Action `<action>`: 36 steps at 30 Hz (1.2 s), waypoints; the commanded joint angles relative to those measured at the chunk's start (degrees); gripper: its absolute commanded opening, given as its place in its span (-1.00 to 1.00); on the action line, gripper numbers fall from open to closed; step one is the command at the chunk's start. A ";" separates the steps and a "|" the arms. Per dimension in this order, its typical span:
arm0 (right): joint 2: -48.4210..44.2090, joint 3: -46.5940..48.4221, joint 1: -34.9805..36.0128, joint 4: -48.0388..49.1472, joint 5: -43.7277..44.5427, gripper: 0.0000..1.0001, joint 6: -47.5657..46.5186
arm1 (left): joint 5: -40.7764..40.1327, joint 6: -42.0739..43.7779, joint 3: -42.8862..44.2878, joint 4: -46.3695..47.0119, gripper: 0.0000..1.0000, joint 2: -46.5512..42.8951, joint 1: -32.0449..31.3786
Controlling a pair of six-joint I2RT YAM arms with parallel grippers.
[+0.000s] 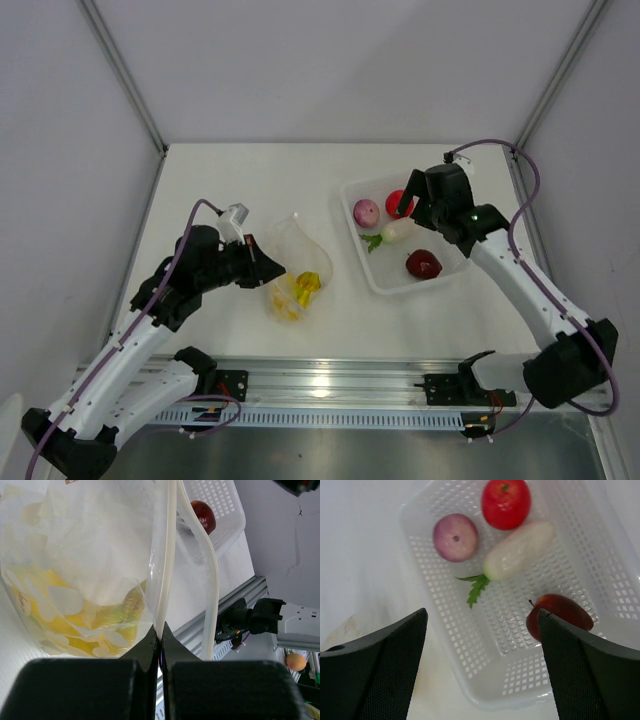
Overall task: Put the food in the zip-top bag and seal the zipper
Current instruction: Pick up the fake vegetable from the bin.
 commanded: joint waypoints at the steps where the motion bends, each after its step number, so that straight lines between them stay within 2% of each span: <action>1: 5.69 1.92 -3.76 -0.71 -1.09 0.82 6.11 | 0.66 0.48 -0.25 1.93 -0.99 -0.77 0.52; 5: 13.68 4.29 -5.34 -0.35 0.84 0.78 12.78 | 1.09 0.30 -0.25 1.93 -0.99 -0.86 0.52; 9: 16.87 4.12 -6.48 2.54 -0.21 0.75 18.49 | 1.01 0.57 -0.16 1.75 -0.99 -1.12 0.52; 15: 23.01 6.31 -7.28 1.49 2.42 0.73 26.68 | 1.53 0.66 -0.68 2.19 -0.99 -0.95 0.52; 28: 32.24 8.25 -7.81 1.93 1.64 0.63 33.89 | 2.85 0.66 -1.04 3.42 -0.99 -0.07 0.61; 32: 35.76 8.43 -7.81 2.90 0.23 0.47 34.59 | 3.20 0.57 -0.78 3.77 -0.99 0.02 0.61; 36: 37.78 8.34 -7.46 3.16 -0.04 0.42 35.91 | 3.29 0.65 -0.86 3.60 -0.99 0.02 0.61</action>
